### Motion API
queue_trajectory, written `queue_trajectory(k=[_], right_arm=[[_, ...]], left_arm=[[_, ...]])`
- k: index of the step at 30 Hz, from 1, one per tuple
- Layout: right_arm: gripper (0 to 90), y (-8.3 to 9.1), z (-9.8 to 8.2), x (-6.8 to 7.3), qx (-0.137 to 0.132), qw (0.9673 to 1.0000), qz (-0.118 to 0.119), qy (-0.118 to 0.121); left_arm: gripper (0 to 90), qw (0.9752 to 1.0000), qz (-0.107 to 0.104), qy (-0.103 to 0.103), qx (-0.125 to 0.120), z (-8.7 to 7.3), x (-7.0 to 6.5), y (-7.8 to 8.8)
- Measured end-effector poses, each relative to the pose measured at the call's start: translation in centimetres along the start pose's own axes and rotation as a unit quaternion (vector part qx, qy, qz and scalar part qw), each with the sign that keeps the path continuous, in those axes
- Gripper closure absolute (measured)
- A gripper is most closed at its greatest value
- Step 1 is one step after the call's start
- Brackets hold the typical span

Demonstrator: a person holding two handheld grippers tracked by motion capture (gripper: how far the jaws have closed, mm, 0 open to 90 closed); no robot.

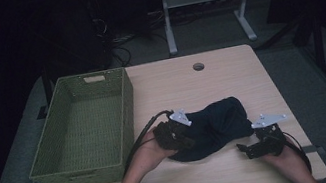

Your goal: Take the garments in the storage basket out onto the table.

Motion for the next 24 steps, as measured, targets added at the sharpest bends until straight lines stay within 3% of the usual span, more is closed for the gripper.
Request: queue_trajectory(k=[3, 15, 22, 24], right_arm=[[1.2, 0.0, 0.0, 0.0, 0.000, 1.0000, 0.000, 0.000], [1.2, 0.0, 0.0, 0.0, -0.002, 1.0000, 0.000, 0.003], [1.2, 0.1, -0.1, 0.0, -0.001, 1.0000, -0.004, 0.001], [1.4, 0.4, -0.1, -0.1, 0.011, 0.9999, -0.003, -0.004]], left_arm=[[89.6, 1.0000, 0.010, 0.001, -0.001, -0.4, -0.2, -0.7], [86.5, 0.9982, 0.035, 0.007, 0.049, -2.6, -0.2, -4.6], [86.8, 0.9983, 0.030, 0.008, 0.050, -2.6, -0.2, -4.8], [86.8, 0.9983, 0.030, 0.009, 0.050, -2.6, -0.2, -4.8]])
Point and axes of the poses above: each handheld gripper's, and its own axes: y roughly backward along the jaws, z roughly out of its top, x roughly to its left, the point moved 1 cm from there along -y, roughly forward along the jaws, and after that the axes turned 3 degrees about z, right-handed, at the moved point
